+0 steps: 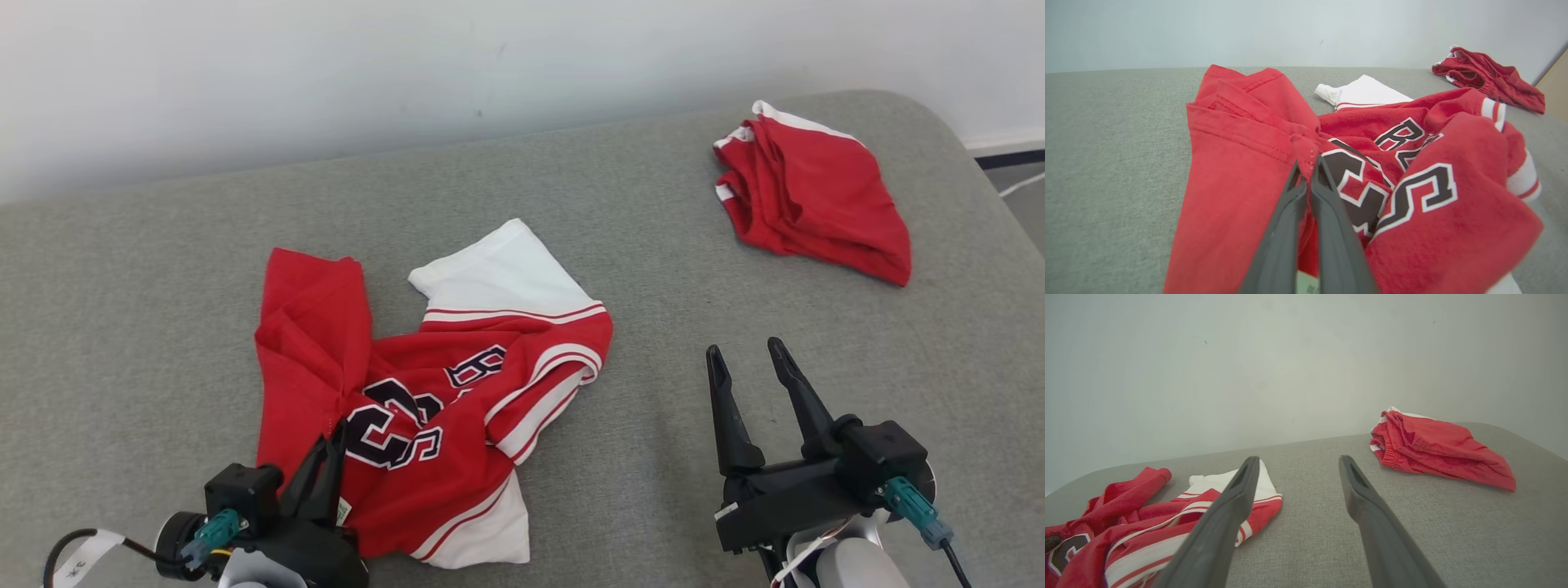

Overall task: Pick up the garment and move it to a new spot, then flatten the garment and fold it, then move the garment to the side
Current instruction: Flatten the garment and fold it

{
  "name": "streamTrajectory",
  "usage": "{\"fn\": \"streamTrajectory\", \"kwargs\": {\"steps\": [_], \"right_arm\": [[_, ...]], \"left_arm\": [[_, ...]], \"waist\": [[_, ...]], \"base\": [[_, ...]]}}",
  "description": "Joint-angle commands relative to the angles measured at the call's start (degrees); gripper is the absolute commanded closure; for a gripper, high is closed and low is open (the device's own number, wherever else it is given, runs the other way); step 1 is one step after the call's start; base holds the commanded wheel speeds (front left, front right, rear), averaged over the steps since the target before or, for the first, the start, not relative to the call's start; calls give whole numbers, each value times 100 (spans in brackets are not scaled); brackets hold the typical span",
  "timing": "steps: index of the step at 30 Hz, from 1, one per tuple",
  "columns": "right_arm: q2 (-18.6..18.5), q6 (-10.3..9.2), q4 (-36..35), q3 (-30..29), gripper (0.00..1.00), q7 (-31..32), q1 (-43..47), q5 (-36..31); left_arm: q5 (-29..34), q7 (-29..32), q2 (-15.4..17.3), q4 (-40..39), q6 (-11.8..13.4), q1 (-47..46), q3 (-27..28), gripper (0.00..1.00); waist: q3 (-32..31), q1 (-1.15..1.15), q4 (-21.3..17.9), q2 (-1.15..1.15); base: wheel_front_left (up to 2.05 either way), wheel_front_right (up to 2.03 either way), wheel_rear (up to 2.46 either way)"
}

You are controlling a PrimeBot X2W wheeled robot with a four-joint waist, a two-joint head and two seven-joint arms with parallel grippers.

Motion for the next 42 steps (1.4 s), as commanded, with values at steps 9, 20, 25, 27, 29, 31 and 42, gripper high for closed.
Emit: {"fn": "streamTrajectory", "kwargs": {"steps": [9,20,25,27,29,31,42], "right_arm": [[-19,-1,-31,8,0,-12,118,17],[-9,-1,44,33,0,-12,51,33],[-28,-1,67,62,0,-12,28,39],[-37,-1,74,66,0,-12,20,41],[-48,-1,83,66,0,-12,24,47],[-56,-1,87,53,0,-12,32,54],[-45,-1,79,-2,0,-11,93,29]], "left_arm": [[-52,-45,107,-613,144,364,284,100],[-213,-43,89,-739,114,722,362,99],[-218,-45,54,-596,110,736,389,0],[-190,-46,48,-595,115,725,421,0],[-170,-46,41,-629,119,741,454,0],[-147,-46,32,-667,118,775,488,0],[-83,-47,101,-1014,192,1010,643,0]], "waist": [[-73,0,634,0],[-88,0,942,0],[-98,0,951,0],[-100,0,937,0],[-104,0,918,0],[-110,0,903,0],[-132,0,938,0]], "base": [[0,0,0],[0,0,0],[0,0,0],[0,0,0],[0,0,0],[0,0,0],[0,0,0]]}}
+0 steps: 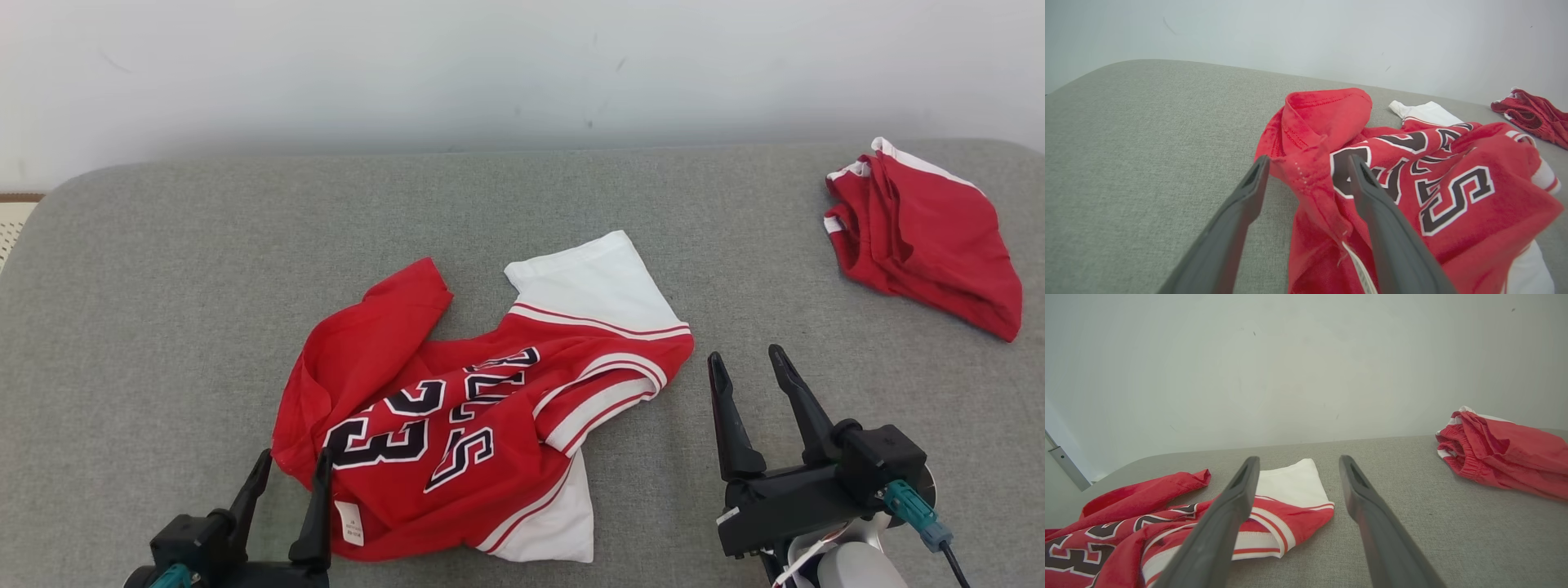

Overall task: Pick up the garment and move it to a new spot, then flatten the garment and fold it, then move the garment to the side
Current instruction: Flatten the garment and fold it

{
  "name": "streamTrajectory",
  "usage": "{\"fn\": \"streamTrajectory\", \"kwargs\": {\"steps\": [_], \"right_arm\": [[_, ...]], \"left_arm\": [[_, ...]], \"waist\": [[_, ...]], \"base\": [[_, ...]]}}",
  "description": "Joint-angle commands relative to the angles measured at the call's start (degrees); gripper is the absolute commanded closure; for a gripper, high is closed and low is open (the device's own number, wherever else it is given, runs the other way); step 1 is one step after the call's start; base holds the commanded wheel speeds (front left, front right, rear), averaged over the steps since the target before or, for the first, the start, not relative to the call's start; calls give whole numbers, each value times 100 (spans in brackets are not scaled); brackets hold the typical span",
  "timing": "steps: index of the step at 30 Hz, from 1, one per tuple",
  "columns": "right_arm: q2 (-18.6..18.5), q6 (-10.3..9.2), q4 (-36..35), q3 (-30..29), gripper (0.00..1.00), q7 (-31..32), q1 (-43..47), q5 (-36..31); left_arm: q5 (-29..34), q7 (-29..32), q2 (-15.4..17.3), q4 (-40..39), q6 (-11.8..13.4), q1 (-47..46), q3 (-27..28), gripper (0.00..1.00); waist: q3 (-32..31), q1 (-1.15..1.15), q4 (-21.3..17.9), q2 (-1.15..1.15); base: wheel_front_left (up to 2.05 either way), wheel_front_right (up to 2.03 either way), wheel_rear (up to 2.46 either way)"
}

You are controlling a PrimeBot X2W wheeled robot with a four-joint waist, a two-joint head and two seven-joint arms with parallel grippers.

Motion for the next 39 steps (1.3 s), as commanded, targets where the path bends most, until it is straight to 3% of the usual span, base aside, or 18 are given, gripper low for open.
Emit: {"fn": "streamTrajectory", "kwargs": {"steps": [1,2,4,6,17,30,37,38,39], "right_arm": [[-4,-1,5,5,0,-11,55,-9],[1,-1,9,14,0,-11,52,-14],[5,-1,8,26,0,-11,40,-16],[3,-1,3,29,0,-11,33,-15],[-24,-1,32,12,0,-11,93,11],[-66,-1,163,60,0,-11,140,44],[-112,-1,326,100,0,-11,82,82],[-116,-1,343,101,0,-11,79,82],[-117,-1,361,102,0,-11,77,94]], "left_arm": [[43,-46,45,-7,34,100,26,0],[22,-46,41,0,31,111,27,16],[1,-40,53,24,14,103,15,75],[-24,-41,50,31,9,97,25,100],[-150,-44,129,3,105,298,272,100],[-259,-46,190,-111,381,983,1021,100],[-130,-46,71,261,298,1041,1224,100],[-95,-46,44,290,283,1041,1267,90],[-68,-47,22,301,270,1034,1314,53]], "waist": [[-7,0,16,0],[-10,0,22,0],[-10,0,28,0],[-7,0,34,0],[-110,0,207,0],[-184,0,454,0],[-192,0,421,0],[-193,0,416,0],[-191,0,411,0]], "base": [[0,0,0],[0,0,0],[0,0,0],[0,0,0],[0,0,0],[0,0,0],[0,0,0],[0,0,0],[0,0,0]]}}
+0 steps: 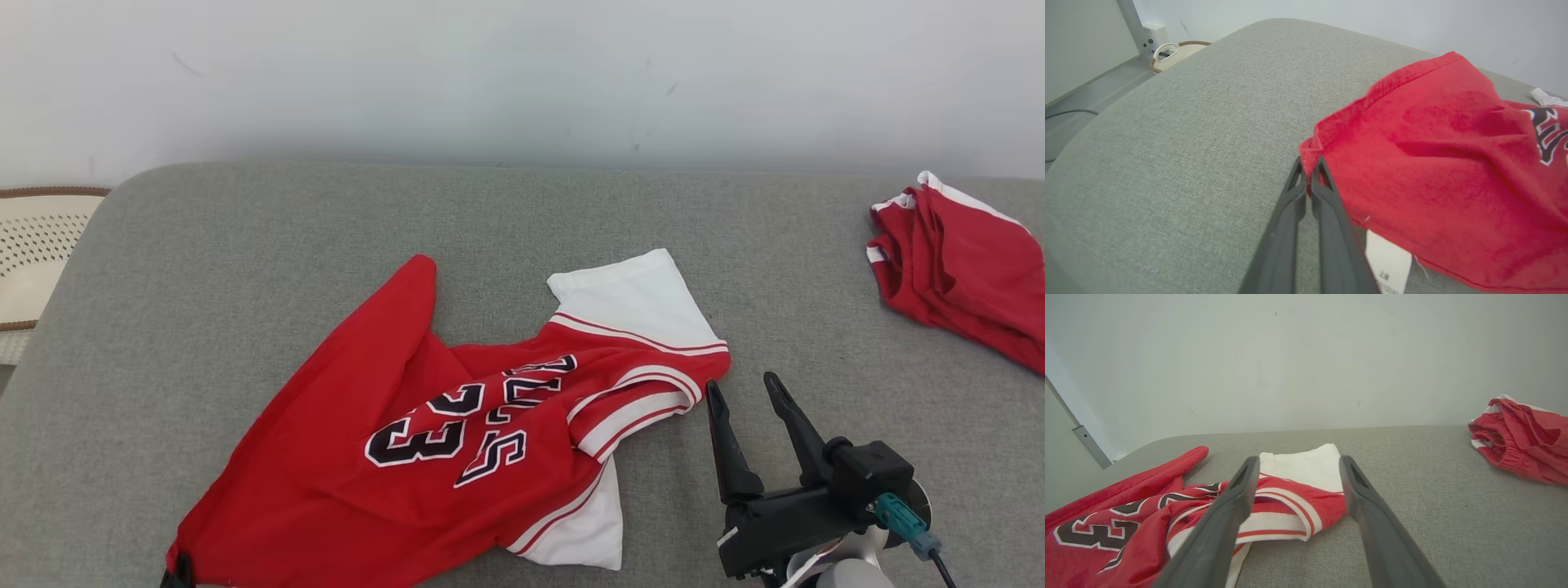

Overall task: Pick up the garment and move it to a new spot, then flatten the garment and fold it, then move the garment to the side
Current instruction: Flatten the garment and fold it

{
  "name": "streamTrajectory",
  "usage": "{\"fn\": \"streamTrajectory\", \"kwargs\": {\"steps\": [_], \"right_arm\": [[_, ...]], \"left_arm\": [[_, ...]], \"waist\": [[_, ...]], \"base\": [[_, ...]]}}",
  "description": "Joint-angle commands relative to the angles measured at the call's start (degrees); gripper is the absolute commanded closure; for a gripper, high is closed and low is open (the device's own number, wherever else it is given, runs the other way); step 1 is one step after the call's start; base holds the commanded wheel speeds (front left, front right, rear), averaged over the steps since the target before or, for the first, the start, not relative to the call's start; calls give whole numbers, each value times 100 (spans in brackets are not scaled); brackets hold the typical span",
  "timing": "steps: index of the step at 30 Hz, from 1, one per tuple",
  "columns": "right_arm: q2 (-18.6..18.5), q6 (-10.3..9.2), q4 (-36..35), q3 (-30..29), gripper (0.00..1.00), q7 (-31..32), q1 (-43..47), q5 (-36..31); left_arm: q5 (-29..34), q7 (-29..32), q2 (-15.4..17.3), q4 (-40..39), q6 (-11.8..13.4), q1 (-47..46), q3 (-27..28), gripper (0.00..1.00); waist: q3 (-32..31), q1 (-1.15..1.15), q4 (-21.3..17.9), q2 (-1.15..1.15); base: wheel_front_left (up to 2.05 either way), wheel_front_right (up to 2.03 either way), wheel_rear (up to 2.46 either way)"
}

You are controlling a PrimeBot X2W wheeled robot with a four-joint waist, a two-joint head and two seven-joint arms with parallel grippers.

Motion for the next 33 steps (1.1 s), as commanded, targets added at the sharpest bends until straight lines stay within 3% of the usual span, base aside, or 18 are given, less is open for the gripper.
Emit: {"fn": "streamTrajectory", "kwargs": {"steps": [1,7,16,33], "right_arm": [[-31,-1,35,14,0,-11,-7,42],[-44,-1,205,15,0,-11,29,187],[-150,-1,718,119,0,48,-142,486],[-321,-1,2573,529,0,219,-1183,836]], "left_arm": [[82,-45,-36,38,-32,34,92,2],[363,-46,-200,-242,-70,70,527,0],[1057,-45,-523,-1305,-200,234,1067,0],[1474,-44,-888,-1624,-654,72,1052,0]], "waist": [[2,0,-9,0],[-28,0,27,0],[-26,0,134,0],[75,0,425,0]], "base": [[0,0,0],[0,0,0],[0,0,0],[0,0,0]]}}
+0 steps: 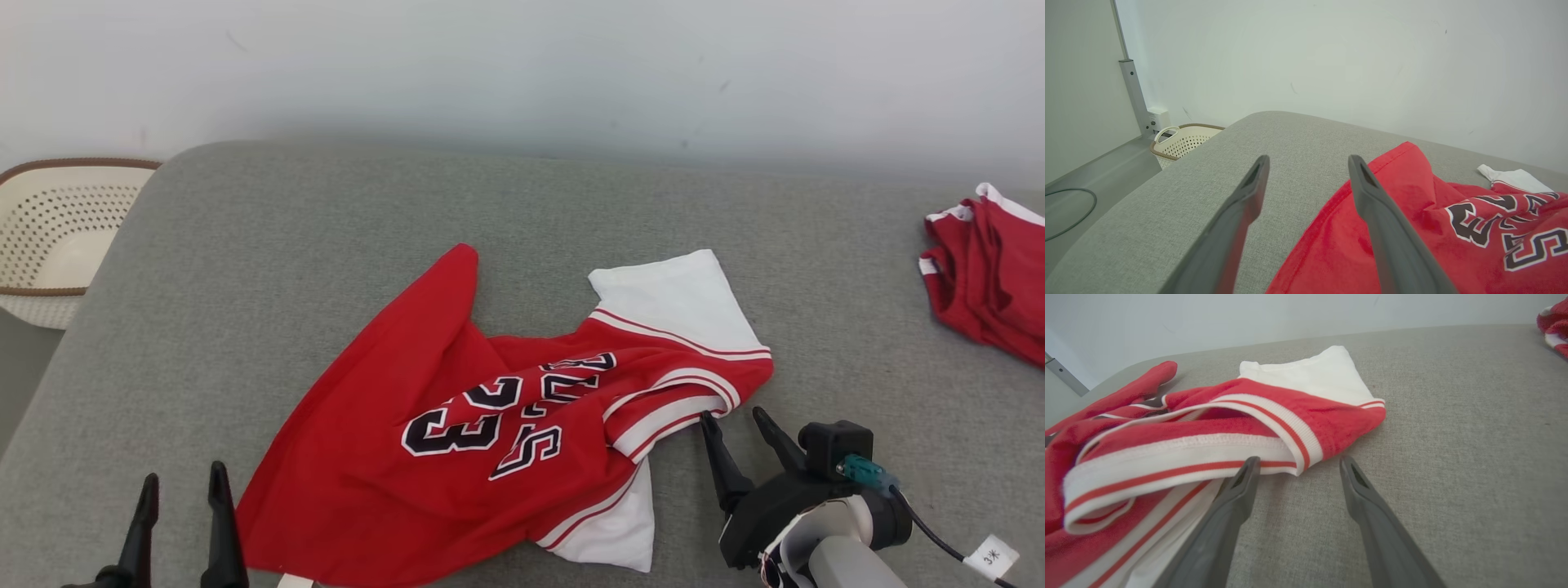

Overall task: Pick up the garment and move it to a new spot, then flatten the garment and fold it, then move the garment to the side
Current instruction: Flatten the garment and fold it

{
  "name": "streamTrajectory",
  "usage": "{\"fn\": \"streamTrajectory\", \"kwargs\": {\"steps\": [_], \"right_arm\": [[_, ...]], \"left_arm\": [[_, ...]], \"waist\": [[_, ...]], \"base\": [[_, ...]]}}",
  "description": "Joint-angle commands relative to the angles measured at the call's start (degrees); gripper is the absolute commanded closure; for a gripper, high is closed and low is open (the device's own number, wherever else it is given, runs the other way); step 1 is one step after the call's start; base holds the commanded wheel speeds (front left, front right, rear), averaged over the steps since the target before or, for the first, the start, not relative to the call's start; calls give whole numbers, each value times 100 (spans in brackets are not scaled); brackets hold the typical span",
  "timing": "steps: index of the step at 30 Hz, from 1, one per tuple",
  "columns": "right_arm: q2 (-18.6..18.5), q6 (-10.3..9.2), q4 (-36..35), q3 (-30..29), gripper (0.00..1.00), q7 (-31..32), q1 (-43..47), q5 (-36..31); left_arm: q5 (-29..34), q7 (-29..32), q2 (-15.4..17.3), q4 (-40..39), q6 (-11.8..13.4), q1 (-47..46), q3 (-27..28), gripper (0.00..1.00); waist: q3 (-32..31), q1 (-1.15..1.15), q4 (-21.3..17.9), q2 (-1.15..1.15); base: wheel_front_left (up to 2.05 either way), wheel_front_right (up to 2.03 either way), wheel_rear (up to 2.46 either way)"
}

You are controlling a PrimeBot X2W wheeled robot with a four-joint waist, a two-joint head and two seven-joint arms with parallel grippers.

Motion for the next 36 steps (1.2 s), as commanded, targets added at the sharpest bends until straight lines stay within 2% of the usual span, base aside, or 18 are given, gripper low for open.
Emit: {"fn": "streamTrajectory", "kwargs": {"steps": [1,10,11,12,13,14,22,29,36], "right_arm": [[-5,-1,90,19,0,-43,-112,58],[39,-1,1095,137,0,-134,-666,229],[49,-1,1181,158,8,-139,-747,259],[55,-1,1256,182,49,-148,-817,276],[56,-1,1320,197,64,-169,-889,299],[52,-1,1367,202,100,-193,-968,314],[-18,-1,1409,267,100,-248,-1146,399],[-250,-1,1028,182,100,-242,-1183,264],[-491,-1,997,326,100,-242,-1532,217]], "left_arm": [[54,-44,-14,-8,-33,-28,-23,0],[48,-44,-71,40,-132,-185,-218,0],[39,-44,-73,48,-144,-205,-231,0],[27,-44,-73,66,-163,-217,-240,0],[24,-44,-74,79,-164,-228,-247,0],[18,-44,-75,90,-174,-246,-248,0],[-43,-45,-79,152,-161,-271,-272,0],[-93,-45,-80,192,-138,-217,-335,0],[-134,-45,-80,227,-132,-232,-396,0]], "waist": [[13,-1,65,0],[94,-1,188,0],[108,-1,192,0],[123,-1,194,0],[135,-1,196,0],[146,-1,196,0],[134,-1,135,0],[77,-1,32,0],[43,-1,17,0]], "base": [[0,0,0],[0,0,0],[0,0,0],[0,0,0],[0,0,0],[0,0,0],[0,0,0],[0,0,0],[0,0,0]]}}
